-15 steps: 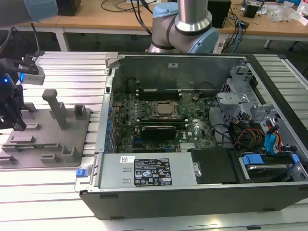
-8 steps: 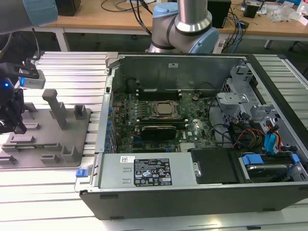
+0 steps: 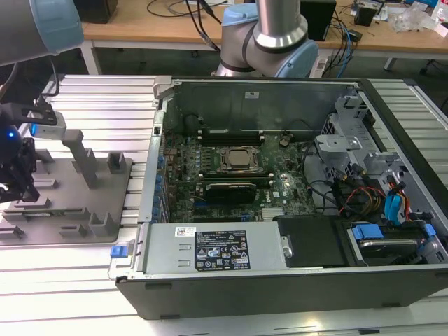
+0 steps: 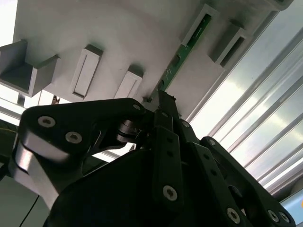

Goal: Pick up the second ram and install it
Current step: 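Pick up the second ram and move it above second insertion slot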

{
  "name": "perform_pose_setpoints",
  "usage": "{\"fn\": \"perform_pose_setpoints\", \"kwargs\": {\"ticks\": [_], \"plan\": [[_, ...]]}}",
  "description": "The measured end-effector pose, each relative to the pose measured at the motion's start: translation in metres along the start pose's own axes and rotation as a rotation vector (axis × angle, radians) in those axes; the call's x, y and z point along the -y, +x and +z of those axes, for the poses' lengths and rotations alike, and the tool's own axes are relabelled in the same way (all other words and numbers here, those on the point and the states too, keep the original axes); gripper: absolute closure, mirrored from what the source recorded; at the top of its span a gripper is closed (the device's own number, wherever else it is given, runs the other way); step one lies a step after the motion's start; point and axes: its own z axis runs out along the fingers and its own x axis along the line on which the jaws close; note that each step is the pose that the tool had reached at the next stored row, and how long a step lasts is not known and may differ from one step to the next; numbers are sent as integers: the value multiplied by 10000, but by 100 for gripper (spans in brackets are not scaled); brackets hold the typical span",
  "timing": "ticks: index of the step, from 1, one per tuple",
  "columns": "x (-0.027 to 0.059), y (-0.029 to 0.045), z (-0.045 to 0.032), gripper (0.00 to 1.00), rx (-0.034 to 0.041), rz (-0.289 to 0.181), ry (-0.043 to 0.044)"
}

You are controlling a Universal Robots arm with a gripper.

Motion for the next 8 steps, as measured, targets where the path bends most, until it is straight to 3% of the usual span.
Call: {"fn": "perform_pose_setpoints", "kwargs": {"ticks": [4,8], "plan": [[-20,28,90,92,0,-27,-1],[-24,36,107,92,-2,-39,-1]]}}
